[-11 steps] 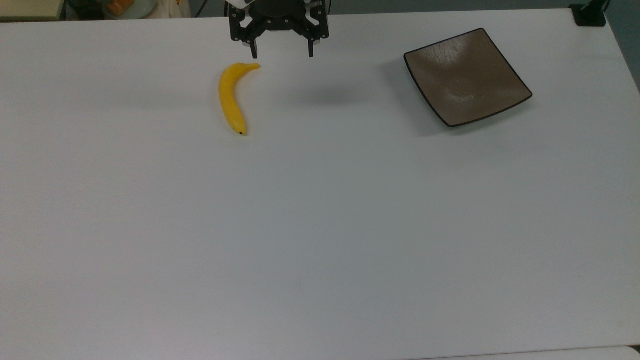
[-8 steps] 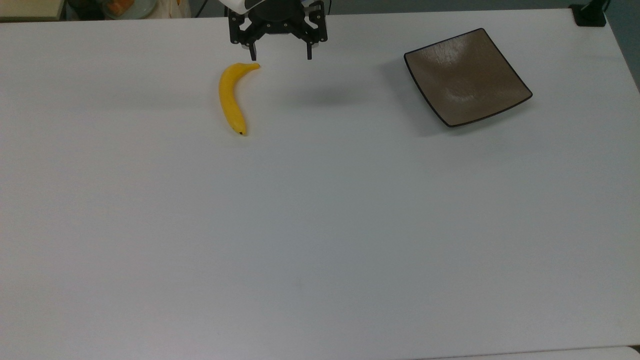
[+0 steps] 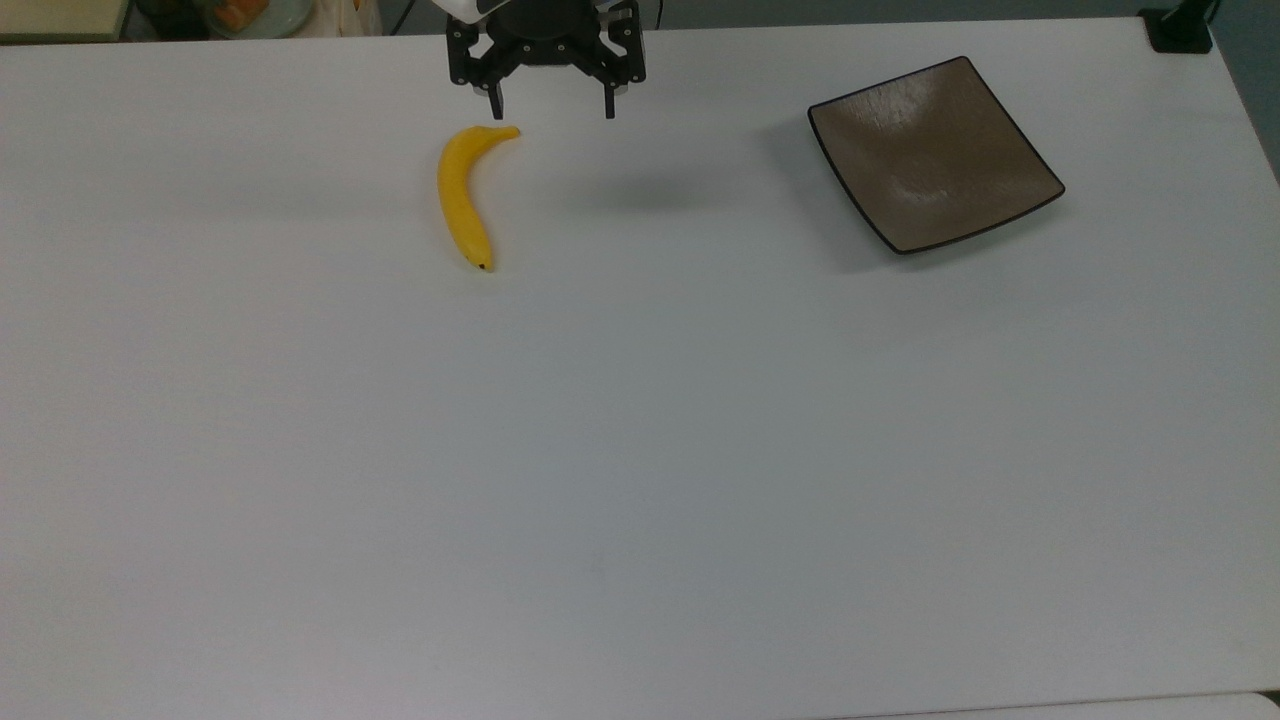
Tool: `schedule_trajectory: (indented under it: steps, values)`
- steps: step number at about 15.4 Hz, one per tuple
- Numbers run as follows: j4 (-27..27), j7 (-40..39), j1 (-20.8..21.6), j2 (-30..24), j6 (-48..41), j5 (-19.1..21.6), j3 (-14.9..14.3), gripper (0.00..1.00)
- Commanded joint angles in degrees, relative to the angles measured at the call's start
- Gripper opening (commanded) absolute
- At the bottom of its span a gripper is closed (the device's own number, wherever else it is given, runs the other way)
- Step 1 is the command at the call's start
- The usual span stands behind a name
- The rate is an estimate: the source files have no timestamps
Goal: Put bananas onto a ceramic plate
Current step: 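Move the open gripper toward the yellow banana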
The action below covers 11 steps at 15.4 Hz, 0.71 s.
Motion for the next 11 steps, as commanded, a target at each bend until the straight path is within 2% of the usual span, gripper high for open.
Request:
schedule_trajectory:
  steps: [1,8,11]
  values:
    - [-0.4,0.4,0.1,-1.0,-0.8,-0.9,-0.4,1.00]
    - [-0.9,-1.3,0.0,-0.7,-0.9,-2.0,-0.8,1.00]
    - [-3.1,-2.1,-0.4,-1.3,-1.0,-3.3,-0.8,1.00]
